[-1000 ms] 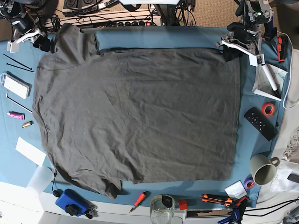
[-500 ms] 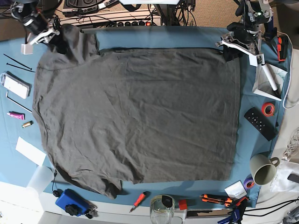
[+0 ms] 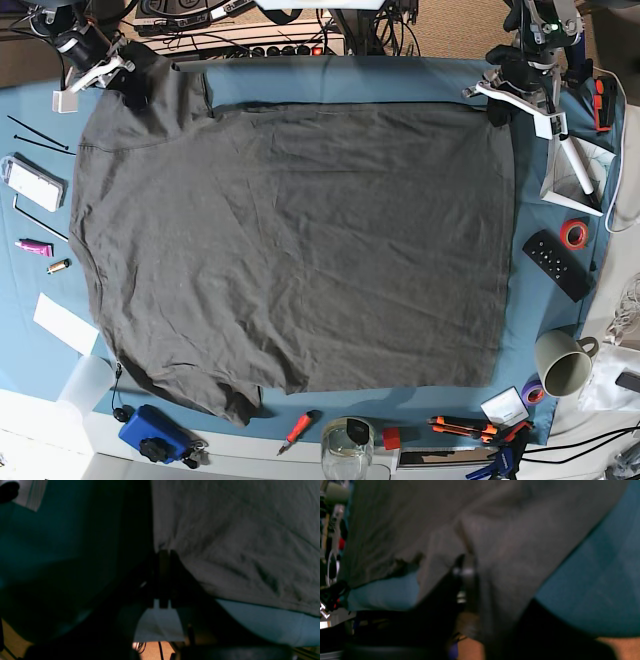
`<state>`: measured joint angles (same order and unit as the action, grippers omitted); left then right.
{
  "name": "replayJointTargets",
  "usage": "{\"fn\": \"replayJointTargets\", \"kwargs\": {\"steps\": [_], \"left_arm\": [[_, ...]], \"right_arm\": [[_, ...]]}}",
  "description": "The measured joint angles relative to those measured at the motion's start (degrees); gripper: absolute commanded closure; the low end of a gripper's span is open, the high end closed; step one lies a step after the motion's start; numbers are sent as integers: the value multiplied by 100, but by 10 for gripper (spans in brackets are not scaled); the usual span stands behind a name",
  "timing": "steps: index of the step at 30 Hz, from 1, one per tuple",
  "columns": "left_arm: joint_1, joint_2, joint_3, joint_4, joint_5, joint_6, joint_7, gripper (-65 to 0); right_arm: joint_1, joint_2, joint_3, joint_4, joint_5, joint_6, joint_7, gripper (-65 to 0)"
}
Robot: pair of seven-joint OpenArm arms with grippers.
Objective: Fold the T-shirt properly
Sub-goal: 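Grasp the shoulder corner with the right gripper, then lift both shoulder corners and pull them away from the hem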
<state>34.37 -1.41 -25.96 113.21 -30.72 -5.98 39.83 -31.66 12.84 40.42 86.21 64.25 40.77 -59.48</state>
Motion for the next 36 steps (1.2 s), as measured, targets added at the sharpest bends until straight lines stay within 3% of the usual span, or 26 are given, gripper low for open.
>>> {"fn": "replayJointTargets", "kwargs": {"steps": [2, 6, 15, 19, 23, 26, 30, 36], "left_arm": [[-2, 0, 0, 0, 2, -48, -4, 0], [-15, 0, 2, 0, 85, -597, -24, 0], [118, 0, -269, 568, 299, -570, -22, 0], [278, 0, -505, 584, 48, -590, 59, 0], [442, 4, -525, 586, -85, -997, 116, 0], [546, 13, -529, 629, -83, -1014, 138, 0], [750, 13, -647, 946, -101, -1016, 339, 0], [1266, 11, -776, 1497, -146, -1036, 468, 0]], "right_arm": [[2, 0, 0, 2, -7, 0, -11, 0], [0, 0, 0, 11, 31, 0, -22, 0], [-85, -79, 240, 1222, -442, -133, -737, 0], [-170, -48, 481, 1884, -413, -181, -713, 0], [-538, -70, 588, 2149, -431, -197, -721, 0], [-730, -72, 828, 2299, -417, -197, -717, 0], [-870, -63, 1405, 2367, -15, -197, -804, 0], [-1016, -63, 1794, 2367, 503, -175, -1429, 0]]}}
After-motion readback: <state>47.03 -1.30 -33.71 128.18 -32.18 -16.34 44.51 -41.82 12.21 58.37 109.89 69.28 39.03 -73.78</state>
